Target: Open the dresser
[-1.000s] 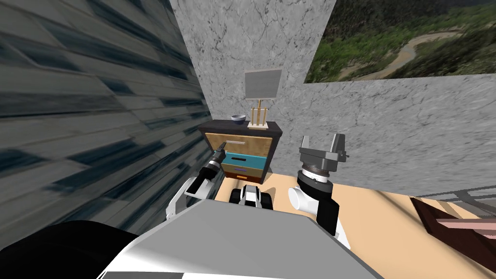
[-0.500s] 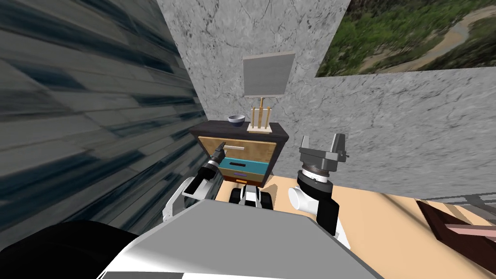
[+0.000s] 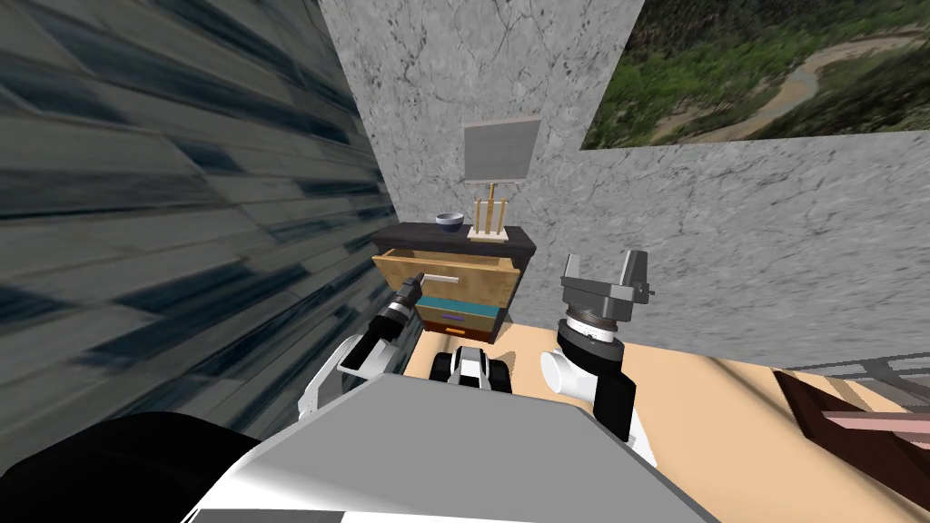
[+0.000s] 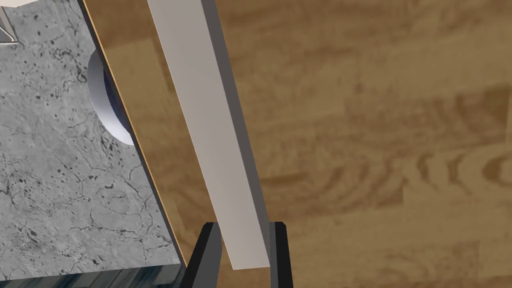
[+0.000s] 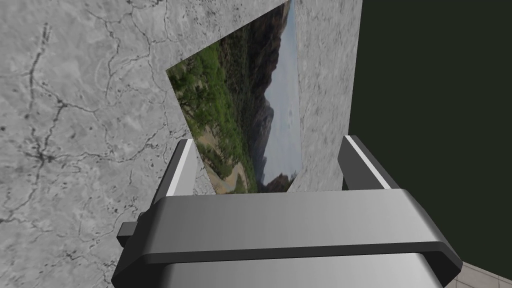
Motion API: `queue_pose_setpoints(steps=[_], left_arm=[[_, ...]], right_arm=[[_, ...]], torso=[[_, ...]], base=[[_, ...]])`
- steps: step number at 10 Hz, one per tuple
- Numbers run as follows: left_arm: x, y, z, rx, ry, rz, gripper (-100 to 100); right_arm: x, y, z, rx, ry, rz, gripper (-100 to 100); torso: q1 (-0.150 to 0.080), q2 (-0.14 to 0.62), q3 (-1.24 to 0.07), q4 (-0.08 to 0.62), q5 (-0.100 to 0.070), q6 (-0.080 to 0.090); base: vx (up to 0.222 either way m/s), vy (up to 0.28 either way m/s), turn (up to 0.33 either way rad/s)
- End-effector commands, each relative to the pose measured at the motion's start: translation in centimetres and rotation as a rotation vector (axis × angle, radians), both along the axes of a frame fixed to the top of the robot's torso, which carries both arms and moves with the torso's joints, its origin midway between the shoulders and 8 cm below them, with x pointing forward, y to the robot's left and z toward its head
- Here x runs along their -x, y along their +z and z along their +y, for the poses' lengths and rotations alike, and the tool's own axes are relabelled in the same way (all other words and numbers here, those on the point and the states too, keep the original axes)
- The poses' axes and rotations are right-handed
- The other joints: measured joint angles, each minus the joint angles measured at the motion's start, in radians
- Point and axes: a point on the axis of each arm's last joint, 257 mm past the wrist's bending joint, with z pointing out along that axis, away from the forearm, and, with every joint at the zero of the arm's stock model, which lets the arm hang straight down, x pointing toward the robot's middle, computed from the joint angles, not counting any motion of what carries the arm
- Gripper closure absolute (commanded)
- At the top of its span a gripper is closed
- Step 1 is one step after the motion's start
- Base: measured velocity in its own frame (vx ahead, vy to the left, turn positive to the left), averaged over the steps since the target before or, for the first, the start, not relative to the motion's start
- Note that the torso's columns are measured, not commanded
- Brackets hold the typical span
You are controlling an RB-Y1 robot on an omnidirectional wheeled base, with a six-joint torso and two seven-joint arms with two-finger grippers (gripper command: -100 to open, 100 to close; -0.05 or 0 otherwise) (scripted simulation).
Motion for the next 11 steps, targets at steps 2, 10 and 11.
queue_pose_setpoints(steps=[2, 10, 11], left_arm=[[0.5, -0.2, -0.3, 0.000, -0.009, 0.008, 100], [1.2, 4.4, 0.5, 0.001, -0.016, 0.005, -100], [1.3, 4.9, 0.5, 0.001, -0.017, 0.005, -100]], right_arm=[[0.0, 0.0, 0.0, 0.000, 0.000, 0.000, 0], [0.0, 0.0, 0.0, 0.000, 0.000, 0.000, 0], [0.0, 0.0, 0.0, 0.000, 0.000, 0.000, 0]], torso=[[-0.002, -0.002, -0.002, -0.002, 0.000, 0.000], [0.000, -0.001, 0.000, -0.001, 0.001, 0.000], [-0.001, 0.001, 0.000, 0.001, -0.001, 0.001]], base=[[-0.172, 0.005, 0.040], [-0.011, -0.009, 0.010], [0.003, -0.016, 0.007]])
